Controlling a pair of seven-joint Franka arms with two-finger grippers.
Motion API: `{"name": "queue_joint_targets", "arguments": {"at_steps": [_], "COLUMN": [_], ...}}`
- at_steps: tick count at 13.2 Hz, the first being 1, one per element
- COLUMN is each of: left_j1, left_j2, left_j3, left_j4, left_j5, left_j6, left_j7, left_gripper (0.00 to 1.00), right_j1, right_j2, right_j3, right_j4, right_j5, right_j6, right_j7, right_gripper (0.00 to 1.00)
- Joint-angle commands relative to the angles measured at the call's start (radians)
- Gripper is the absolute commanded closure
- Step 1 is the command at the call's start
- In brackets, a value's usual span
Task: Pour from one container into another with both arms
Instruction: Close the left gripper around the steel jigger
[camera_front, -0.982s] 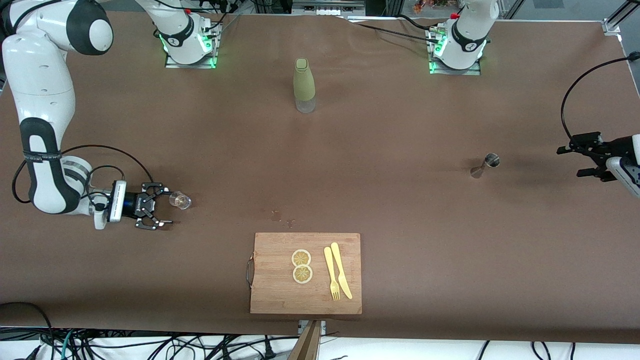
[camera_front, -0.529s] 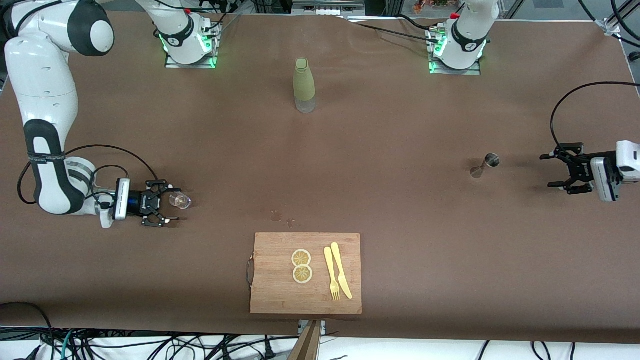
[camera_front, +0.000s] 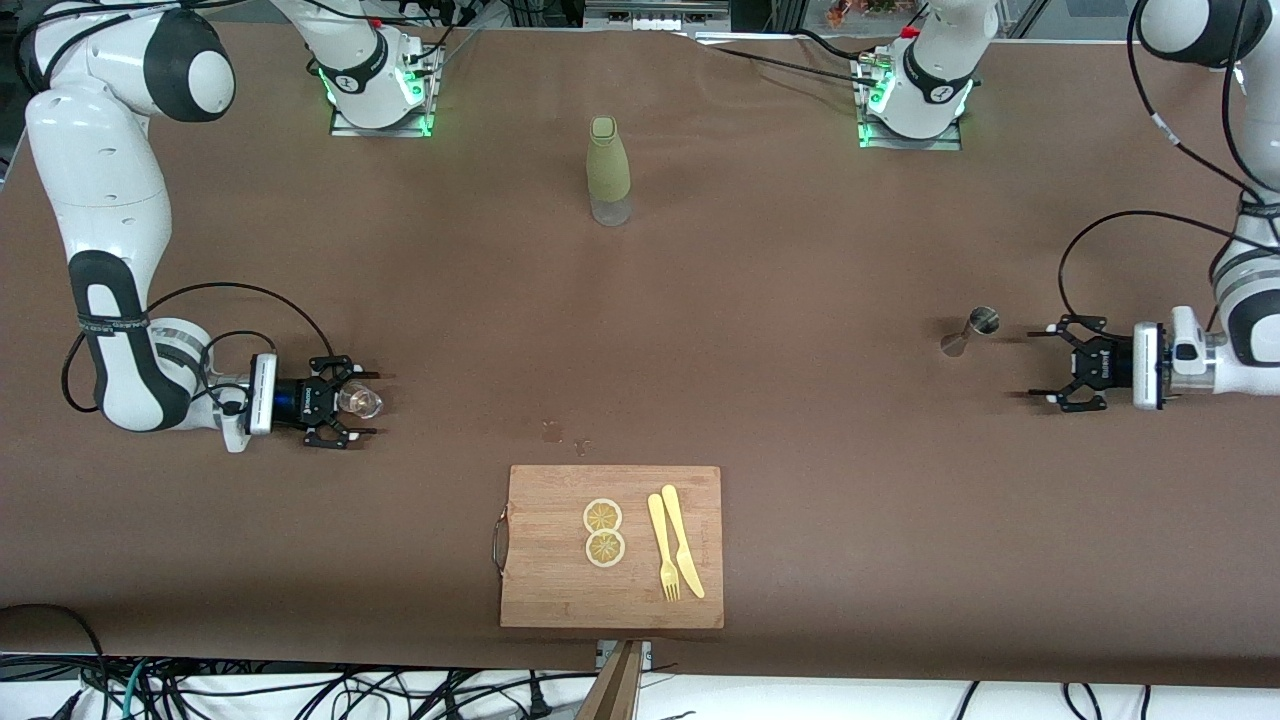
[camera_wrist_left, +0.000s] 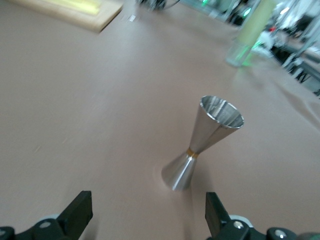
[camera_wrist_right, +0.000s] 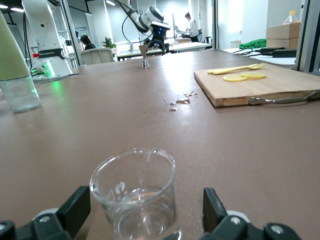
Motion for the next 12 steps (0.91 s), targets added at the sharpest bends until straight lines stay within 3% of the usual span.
{"name": "queue_joint_targets", "arguments": {"at_steps": [1,8,12], "left_j1": [0.006,-0.018,-0.021], "left_j2": [0.068,0.107,0.11], "left_j3": [-0.002,-0.008,-0.008], "left_j4": [0.027,0.024,0.017], "left_j5": [-0.069,-0.073,-0.07], "left_j6": [-0.091,-0.197,-0.197], "left_j7": [0.137,0.379,0.437], "left_gripper": [0.0,0.01,0.05], "right_j1": [-0.01,-0.01,-0.01], "right_j2": [0.009,0.02,0.023], "right_j3": [0.022,0.027,0.027], "right_j4": [-0.003,-0.003,-0.003], "right_j5": [0.024,0.024,0.025], "right_j6": [-0.01,-0.009,-0.009], "right_j7": [-0.02,-0.032,-0.036], "right_gripper": [0.0,0.01,0.09]}}
